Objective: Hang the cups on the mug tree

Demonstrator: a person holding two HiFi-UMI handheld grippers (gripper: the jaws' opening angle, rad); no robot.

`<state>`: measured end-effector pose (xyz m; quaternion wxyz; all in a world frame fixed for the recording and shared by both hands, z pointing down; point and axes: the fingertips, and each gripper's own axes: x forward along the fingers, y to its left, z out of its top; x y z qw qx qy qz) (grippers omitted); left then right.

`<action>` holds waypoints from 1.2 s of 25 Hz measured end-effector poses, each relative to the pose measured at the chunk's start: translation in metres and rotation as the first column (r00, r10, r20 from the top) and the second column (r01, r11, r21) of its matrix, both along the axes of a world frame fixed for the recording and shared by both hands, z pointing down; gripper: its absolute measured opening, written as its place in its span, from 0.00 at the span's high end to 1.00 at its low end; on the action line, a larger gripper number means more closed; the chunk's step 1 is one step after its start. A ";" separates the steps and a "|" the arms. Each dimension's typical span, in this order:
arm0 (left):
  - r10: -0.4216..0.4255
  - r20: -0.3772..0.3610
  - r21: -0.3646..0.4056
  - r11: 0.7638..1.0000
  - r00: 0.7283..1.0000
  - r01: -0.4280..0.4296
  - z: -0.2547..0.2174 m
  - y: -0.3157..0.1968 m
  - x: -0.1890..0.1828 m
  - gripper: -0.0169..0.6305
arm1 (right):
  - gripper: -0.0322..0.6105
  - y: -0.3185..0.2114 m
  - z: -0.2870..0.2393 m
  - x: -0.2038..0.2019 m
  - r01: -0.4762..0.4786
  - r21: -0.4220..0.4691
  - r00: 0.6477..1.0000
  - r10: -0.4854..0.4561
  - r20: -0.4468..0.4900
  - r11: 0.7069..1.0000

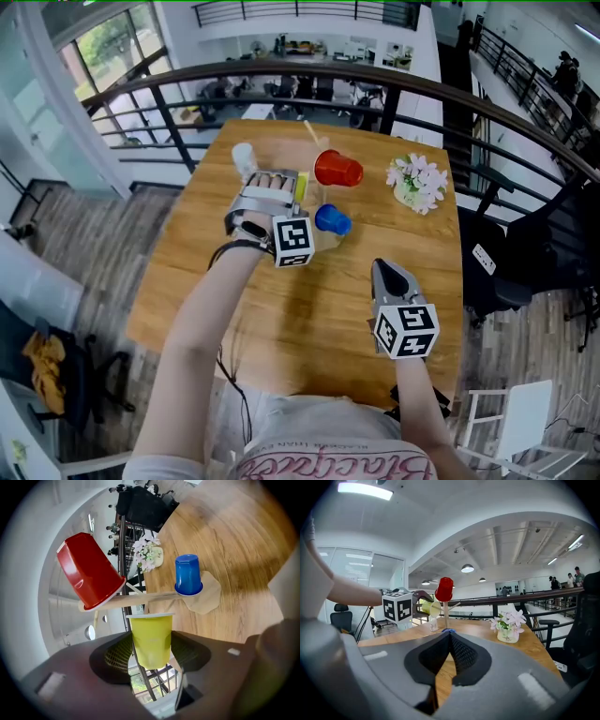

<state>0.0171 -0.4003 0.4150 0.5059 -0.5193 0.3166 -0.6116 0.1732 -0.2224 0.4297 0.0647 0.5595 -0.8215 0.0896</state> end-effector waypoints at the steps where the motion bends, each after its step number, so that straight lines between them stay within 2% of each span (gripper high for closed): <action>1: 0.003 -0.002 -0.001 1.000 1.000 -0.003 0.002 -0.001 0.003 0.55 | 0.95 0.000 -0.001 0.001 0.000 -0.003 1.000 0.000 0.007 1.000; 7: 0.021 -0.012 -0.010 1.000 1.000 -0.021 0.011 -0.001 0.016 0.56 | 0.95 -0.001 -0.008 0.001 0.012 0.011 1.000 -0.012 -0.013 1.000; 11: 0.031 -0.043 -0.030 0.999 0.999 -0.032 0.016 0.002 0.022 0.56 | 0.95 0.000 -0.010 -0.004 0.027 0.020 0.999 -0.026 -0.039 0.999; 14: 0.009 -0.104 -0.053 0.998 0.995 -0.015 0.016 0.006 0.021 0.54 | 0.95 -0.001 -0.013 -0.009 0.042 0.030 0.998 -0.041 -0.051 0.999; 16: -0.003 -0.162 -0.064 0.998 0.987 -0.007 0.014 0.010 0.020 0.46 | 0.95 -0.001 -0.017 -0.012 0.052 0.039 0.997 -0.049 -0.063 0.998; 20: -0.020 -0.254 -0.060 0.998 0.967 0.005 0.005 0.018 0.014 0.40 | 0.95 -0.004 -0.025 -0.016 0.060 0.060 0.995 -0.056 -0.079 0.996; 23: -0.044 -0.328 -0.063 0.998 0.943 0.025 -0.002 0.025 0.007 0.40 | 0.95 -0.004 -0.031 -0.018 0.068 0.081 0.993 -0.059 -0.102 0.994; 26: -0.063 -0.416 -0.065 0.997 0.907 0.040 -0.013 0.034 -0.001 0.40 | 0.95 -0.003 -0.038 -0.020 0.074 0.104 0.990 -0.061 -0.127 0.992; 30: -0.069 -0.555 -0.063 0.997 0.829 0.040 -0.029 0.049 -0.009 0.44 | 0.95 0.000 -0.047 -0.022 0.074 0.128 0.986 -0.054 -0.157 0.989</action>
